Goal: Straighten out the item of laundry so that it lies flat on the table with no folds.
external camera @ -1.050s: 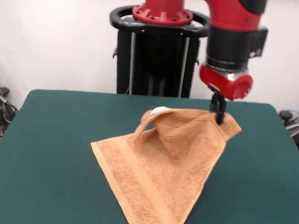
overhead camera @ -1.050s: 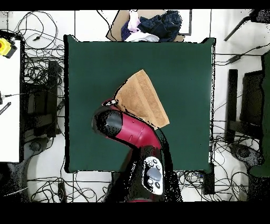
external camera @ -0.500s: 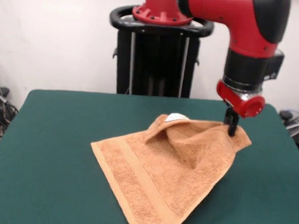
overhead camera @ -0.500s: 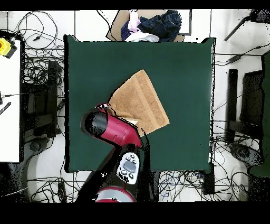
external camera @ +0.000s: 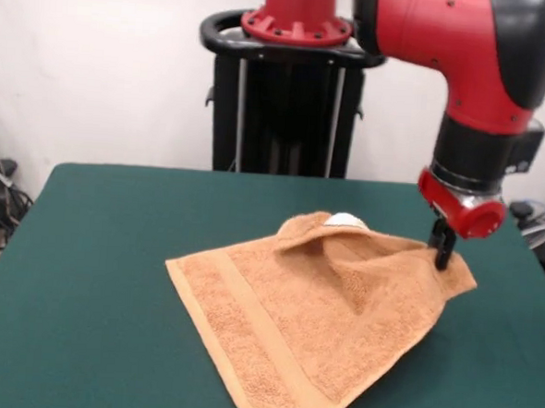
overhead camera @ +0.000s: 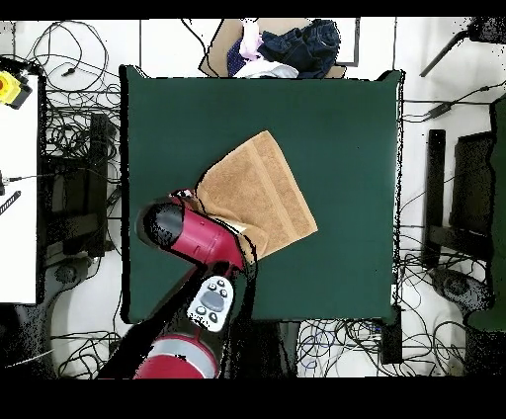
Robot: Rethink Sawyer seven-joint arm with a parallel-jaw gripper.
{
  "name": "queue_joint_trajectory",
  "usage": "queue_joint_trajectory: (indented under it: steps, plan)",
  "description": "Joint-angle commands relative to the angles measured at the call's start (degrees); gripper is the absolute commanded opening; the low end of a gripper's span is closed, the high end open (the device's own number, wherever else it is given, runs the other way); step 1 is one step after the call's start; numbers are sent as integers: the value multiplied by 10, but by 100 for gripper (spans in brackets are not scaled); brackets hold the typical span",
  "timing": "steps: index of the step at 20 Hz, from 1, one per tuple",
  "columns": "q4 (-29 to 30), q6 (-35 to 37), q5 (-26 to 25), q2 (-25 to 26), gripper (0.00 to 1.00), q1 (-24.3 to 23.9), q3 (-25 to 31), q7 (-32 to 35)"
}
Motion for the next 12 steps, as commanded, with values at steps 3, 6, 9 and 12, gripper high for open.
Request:
queue_joint_trajectory:
  steps: [3, 6, 9, 12]
  plan:
    - [-77, -6, 94, 83, 0, 59, -9, 223]
    - [-83, -26, 120, 91, 0, 56, 9, 228]
    - [-110, -43, 144, 120, 0, 68, 8, 241]
    - [-144, -27, 161, 153, 0, 97, -21, 263]
